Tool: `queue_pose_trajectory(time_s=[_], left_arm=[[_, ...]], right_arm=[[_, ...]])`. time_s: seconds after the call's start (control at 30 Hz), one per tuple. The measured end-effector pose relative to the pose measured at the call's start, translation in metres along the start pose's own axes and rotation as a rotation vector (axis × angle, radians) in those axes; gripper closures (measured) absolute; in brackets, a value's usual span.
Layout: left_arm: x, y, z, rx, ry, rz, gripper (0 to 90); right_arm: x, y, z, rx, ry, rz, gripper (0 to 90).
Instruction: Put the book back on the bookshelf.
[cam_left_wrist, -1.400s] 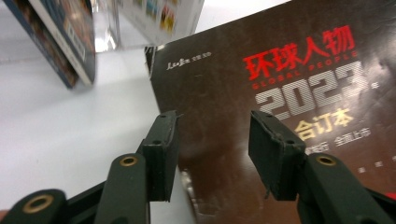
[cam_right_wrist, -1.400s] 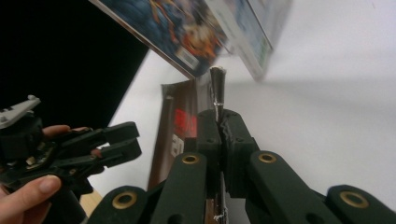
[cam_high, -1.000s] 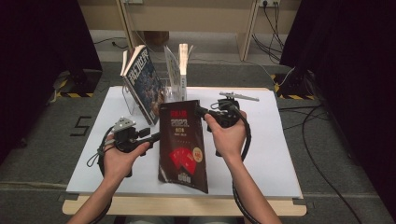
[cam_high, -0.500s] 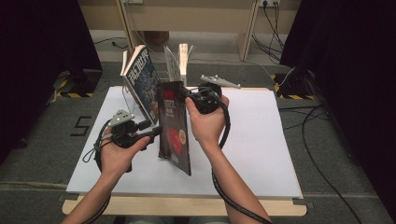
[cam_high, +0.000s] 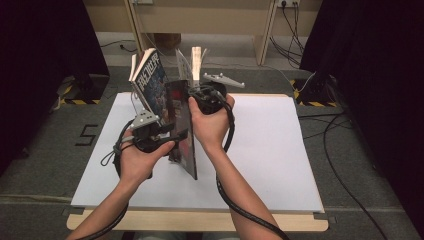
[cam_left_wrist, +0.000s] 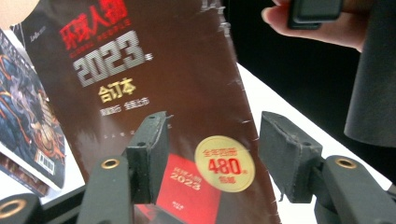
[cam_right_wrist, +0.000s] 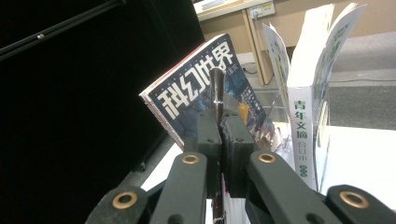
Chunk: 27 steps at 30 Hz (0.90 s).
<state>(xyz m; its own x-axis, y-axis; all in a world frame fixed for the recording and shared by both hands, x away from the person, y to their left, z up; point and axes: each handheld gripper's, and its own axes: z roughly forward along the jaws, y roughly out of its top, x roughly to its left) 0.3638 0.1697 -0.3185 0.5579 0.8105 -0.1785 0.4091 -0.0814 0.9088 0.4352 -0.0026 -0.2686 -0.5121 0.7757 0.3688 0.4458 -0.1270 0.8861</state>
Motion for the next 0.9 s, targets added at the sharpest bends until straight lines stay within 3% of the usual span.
queue_pose_trajectory(time_s=[0.13,0.17,0.27,0.33,0.6,0.9], left_arm=[[-0.006,0.002,0.007,0.02,0.003,0.007,41.4],[-0.008,0.003,0.01,0.024,0.027,0.025,40.9],[-0.01,0.003,0.014,0.034,0.031,0.023,40.6],[-0.011,0.004,0.018,0.043,0.059,0.043,40.9],[-0.013,0.007,0.028,0.051,0.106,0.053,42.4],[-0.014,0.009,0.034,0.062,0.132,0.076,49.8]], right_arm=[[0.001,0.001,0.003,-0.001,-0.009,-0.001,88.0],[0.002,0.001,0.004,-0.005,-0.012,-0.003,88.0],[0.004,0.001,0.005,-0.006,-0.019,-0.002,88.0],[0.005,0.001,0.006,-0.008,-0.027,-0.004,88.0],[0.007,0.001,0.008,-0.011,-0.047,-0.013,87.9],[0.012,-0.002,0.008,-0.009,-0.045,-0.023,87.9]])
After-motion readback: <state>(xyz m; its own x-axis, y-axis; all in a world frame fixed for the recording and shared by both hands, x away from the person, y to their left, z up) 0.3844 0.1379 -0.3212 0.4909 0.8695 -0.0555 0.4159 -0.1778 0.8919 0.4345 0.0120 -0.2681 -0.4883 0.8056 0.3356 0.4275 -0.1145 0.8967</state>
